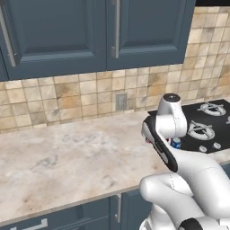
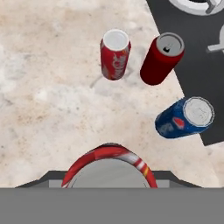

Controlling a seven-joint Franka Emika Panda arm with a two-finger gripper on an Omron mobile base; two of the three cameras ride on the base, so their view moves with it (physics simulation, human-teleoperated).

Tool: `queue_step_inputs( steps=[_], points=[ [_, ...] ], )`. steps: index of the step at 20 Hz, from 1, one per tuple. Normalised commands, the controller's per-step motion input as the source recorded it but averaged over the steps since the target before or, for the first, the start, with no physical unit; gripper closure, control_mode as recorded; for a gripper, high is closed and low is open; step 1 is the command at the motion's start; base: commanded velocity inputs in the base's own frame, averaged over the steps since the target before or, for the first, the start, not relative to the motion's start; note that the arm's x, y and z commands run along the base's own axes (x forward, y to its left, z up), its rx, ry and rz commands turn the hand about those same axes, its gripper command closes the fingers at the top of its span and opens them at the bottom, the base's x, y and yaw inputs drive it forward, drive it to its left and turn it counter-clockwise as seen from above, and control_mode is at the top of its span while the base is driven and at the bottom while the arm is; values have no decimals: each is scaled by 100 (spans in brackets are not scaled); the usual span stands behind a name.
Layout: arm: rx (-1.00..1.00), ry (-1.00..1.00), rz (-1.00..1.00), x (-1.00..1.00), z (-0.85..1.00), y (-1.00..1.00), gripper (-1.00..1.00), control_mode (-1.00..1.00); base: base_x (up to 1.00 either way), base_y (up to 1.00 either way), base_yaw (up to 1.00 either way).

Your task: Four empty soda cans are scattered around the kitchen. Gather all the cans and cluster them next to the stove for recycling.

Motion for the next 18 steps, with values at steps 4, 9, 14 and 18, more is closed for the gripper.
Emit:
queue_step_inputs(
  steps=[4,9,14,18],
  points=[
    [0,0,0,10,-75,0,100,-100,0,0,0],
    [0,0,0,1,-24,-3,100,-100,0,0,0],
    [0,0,0,3,0,-23,100,-100,0,0,0],
    [0,0,0,35,0,-13,100,-100,0,0,0]
  ],
)
